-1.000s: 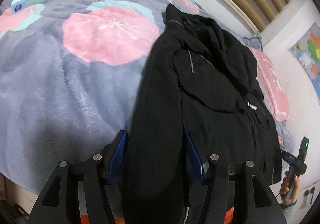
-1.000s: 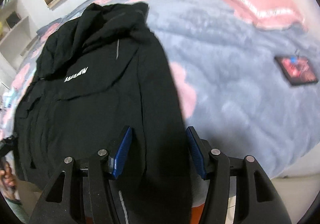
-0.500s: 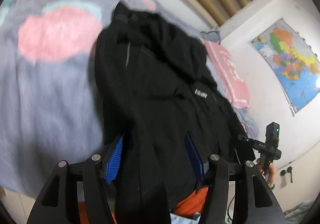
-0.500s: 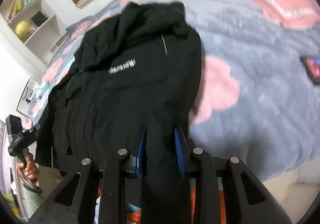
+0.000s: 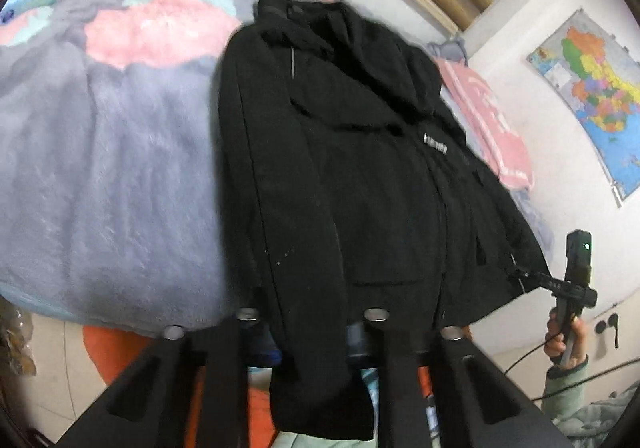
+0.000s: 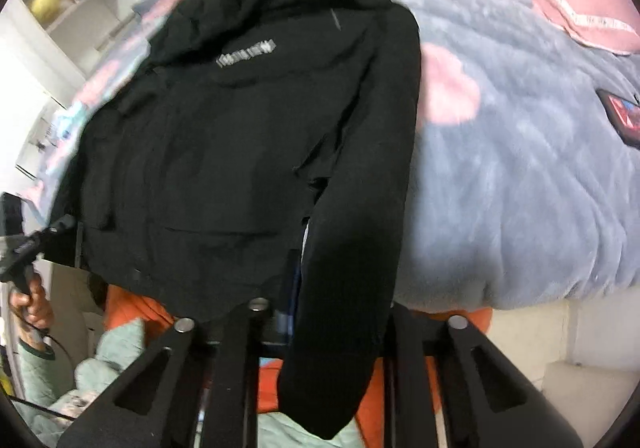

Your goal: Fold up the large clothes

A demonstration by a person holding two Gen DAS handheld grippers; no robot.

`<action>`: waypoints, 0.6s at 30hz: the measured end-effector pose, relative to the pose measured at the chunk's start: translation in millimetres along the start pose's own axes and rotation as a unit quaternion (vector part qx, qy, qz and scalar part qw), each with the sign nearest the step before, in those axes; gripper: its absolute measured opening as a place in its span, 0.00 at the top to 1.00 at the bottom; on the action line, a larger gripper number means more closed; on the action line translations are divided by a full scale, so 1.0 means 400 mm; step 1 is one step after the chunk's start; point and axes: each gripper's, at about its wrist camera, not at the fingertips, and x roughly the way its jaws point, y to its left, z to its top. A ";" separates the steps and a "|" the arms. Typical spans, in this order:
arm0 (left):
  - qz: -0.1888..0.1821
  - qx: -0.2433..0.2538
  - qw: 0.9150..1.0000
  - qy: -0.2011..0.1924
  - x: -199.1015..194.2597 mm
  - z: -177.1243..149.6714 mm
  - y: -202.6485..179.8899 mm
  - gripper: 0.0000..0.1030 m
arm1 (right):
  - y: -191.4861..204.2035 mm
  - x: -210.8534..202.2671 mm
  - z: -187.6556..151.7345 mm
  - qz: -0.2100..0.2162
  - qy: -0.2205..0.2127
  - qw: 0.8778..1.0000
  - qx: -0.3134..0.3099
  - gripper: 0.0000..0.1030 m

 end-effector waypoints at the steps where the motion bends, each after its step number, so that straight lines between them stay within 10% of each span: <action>1: -0.007 0.002 1.000 -0.016 -0.018 0.009 -0.007 0.87 | 0.004 -0.020 0.008 0.008 -0.012 1.000 -0.002 0.84; 18: -0.081 -0.018 0.978 -0.194 -0.157 0.409 -0.057 0.86 | -0.006 -0.223 0.412 0.073 -0.177 0.981 0.015 0.88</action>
